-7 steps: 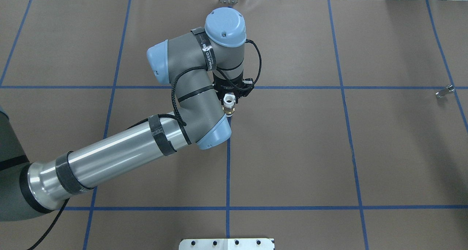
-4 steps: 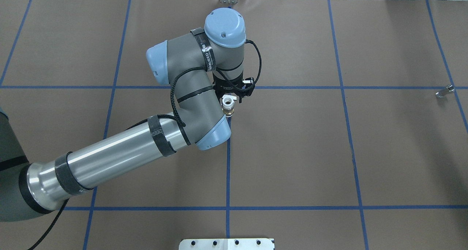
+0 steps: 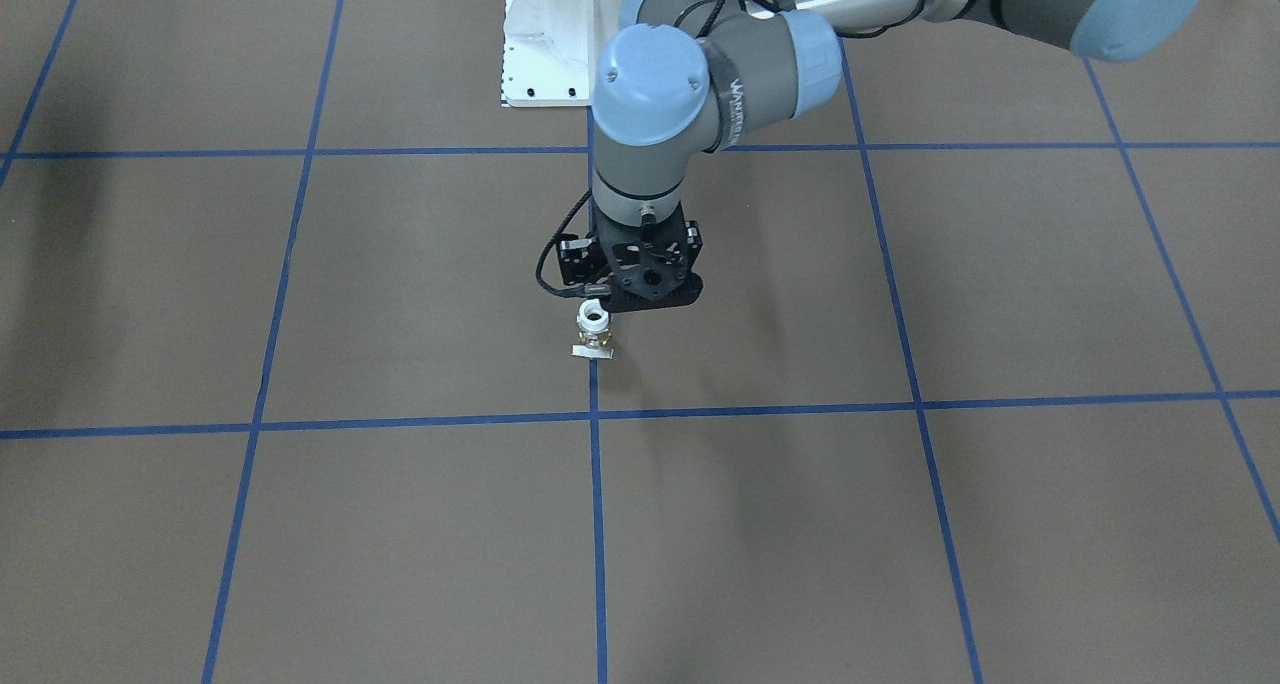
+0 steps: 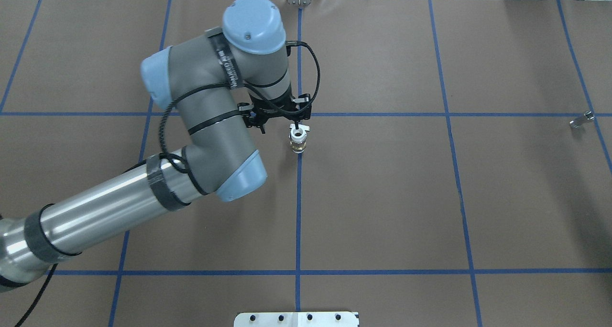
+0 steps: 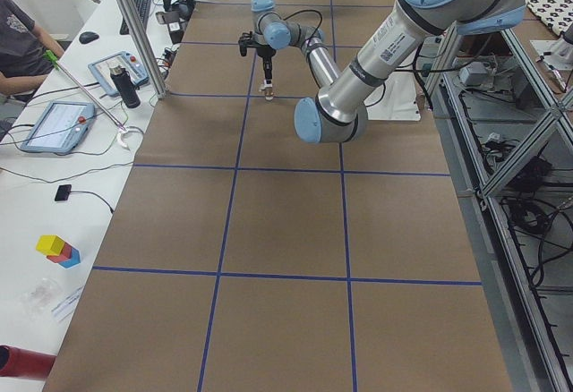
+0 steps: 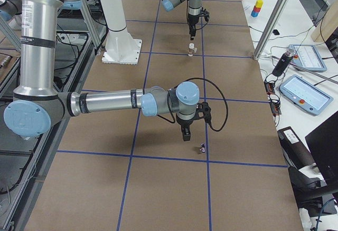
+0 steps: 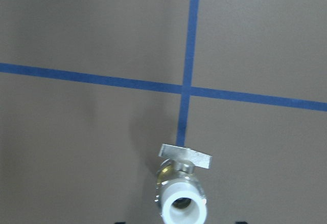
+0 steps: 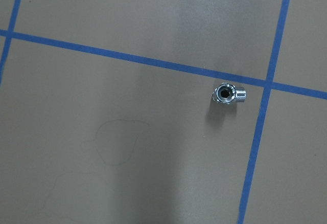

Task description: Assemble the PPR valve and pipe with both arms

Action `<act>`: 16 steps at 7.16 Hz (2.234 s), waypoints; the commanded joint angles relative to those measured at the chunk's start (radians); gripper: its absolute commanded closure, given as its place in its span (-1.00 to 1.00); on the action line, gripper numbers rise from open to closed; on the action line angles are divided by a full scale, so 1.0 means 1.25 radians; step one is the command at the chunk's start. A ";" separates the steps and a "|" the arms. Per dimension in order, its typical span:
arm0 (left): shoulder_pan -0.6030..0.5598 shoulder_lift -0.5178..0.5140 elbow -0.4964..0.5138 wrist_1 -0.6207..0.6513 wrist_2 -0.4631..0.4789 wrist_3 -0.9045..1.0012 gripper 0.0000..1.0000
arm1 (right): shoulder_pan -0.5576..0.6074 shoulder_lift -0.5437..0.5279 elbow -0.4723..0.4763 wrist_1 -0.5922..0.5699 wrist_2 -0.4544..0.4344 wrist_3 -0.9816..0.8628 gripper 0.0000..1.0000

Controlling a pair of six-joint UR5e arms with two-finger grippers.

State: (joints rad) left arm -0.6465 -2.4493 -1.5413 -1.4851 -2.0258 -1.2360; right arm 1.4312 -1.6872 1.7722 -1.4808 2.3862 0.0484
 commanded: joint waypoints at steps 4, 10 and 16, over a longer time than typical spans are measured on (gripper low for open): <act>-0.012 0.077 -0.091 0.009 0.001 0.000 -0.55 | -0.067 0.131 -0.268 0.178 -0.042 0.222 -0.96; -0.014 0.078 -0.091 0.009 0.002 0.000 -0.55 | -0.143 0.179 -0.351 0.254 -0.099 0.356 -0.49; -0.014 0.078 -0.094 0.009 0.004 0.000 -0.55 | -0.153 0.191 -0.359 0.254 -0.107 0.353 -0.37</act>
State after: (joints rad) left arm -0.6642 -2.3516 -1.6572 -1.4742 -2.0215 -1.2364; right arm 1.2399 -1.4539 1.3259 -1.1621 2.2526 0.4895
